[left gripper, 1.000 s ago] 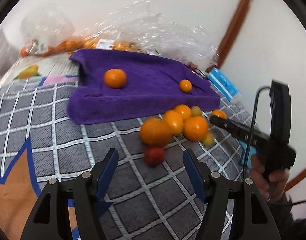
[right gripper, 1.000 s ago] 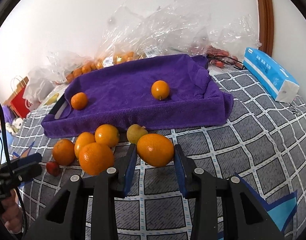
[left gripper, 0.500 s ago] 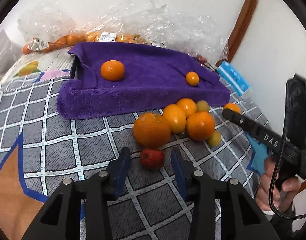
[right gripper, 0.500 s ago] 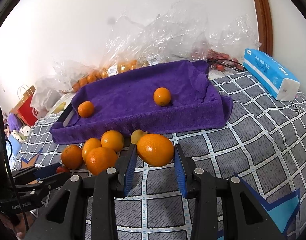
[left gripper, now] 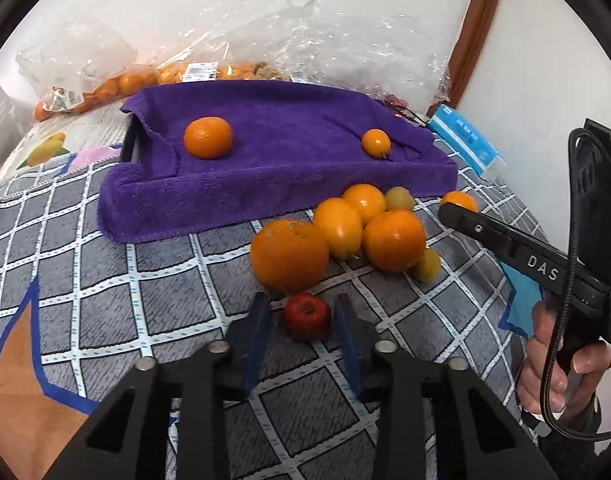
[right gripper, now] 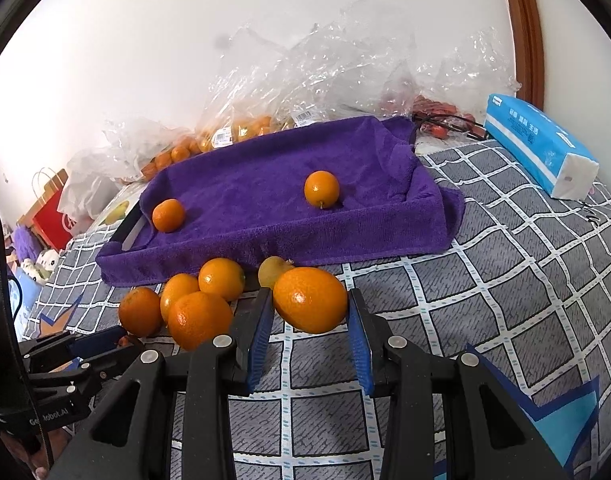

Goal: Organize fruits
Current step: 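Close the left tool on the small red apple, then lift the red apple with the left tool while the right tool carries its orange over the towel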

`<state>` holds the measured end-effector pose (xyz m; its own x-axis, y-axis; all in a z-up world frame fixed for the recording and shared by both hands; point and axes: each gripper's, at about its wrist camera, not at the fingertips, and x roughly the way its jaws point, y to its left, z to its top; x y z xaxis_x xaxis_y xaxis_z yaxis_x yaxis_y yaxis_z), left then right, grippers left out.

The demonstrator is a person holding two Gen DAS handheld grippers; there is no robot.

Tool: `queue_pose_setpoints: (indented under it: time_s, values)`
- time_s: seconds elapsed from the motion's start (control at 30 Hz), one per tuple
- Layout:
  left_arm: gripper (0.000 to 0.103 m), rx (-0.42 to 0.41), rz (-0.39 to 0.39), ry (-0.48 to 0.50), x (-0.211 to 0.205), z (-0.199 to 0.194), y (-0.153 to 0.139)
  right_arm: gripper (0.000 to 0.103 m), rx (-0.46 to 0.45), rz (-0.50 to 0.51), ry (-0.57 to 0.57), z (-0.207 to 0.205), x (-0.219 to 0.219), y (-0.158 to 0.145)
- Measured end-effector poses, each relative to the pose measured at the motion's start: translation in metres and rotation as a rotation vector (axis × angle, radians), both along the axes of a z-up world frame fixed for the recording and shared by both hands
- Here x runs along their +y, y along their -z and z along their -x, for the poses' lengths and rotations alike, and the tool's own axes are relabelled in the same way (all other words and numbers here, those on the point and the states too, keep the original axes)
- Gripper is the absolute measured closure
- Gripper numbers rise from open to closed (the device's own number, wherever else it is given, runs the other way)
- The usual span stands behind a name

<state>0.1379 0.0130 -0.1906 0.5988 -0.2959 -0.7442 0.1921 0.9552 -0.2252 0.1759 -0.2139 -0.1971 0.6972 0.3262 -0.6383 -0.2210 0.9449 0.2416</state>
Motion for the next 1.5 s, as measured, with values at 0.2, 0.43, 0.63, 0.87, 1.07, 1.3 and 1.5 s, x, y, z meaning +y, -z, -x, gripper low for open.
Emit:
queue_pose_setpoints:
  time_s: [0.2,0.43,0.63,0.87,1.07,1.3,1.5]
  values:
    - [0.079,0.009,0.094,0.000,0.012,-0.001,0.002,0.066,0.003,-0.004,0.004,0.000,-0.001,0.001]
    - [0.079,-0.024,0.106,-0.019,0.015,0.004,-0.001,0.066,0.001,0.000,0.004,0.000,-0.001,0.001]
    - [0.079,-0.081,0.119,-0.047,0.020,0.011,-0.009,0.066,-0.006,-0.003,0.001,0.001,-0.002,0.000]
    - [0.079,-0.122,0.127,-0.129,0.033,0.014,-0.015,0.066,-0.021,-0.007,0.007,0.003,-0.002,-0.001]
    - [0.079,-0.148,0.126,-0.161,0.039,0.016,-0.018,0.066,-0.031,-0.012,0.012,0.005,-0.003,-0.003]
    - [0.079,-0.149,0.135,-0.191,0.043,0.016,-0.018,0.066,-0.043,-0.023,0.021,0.008,-0.005,-0.004]
    - [0.079,-0.154,0.162,-0.221,0.050,0.016,-0.018,0.066,-0.039,-0.050,0.013,0.007,-0.007,-0.004]
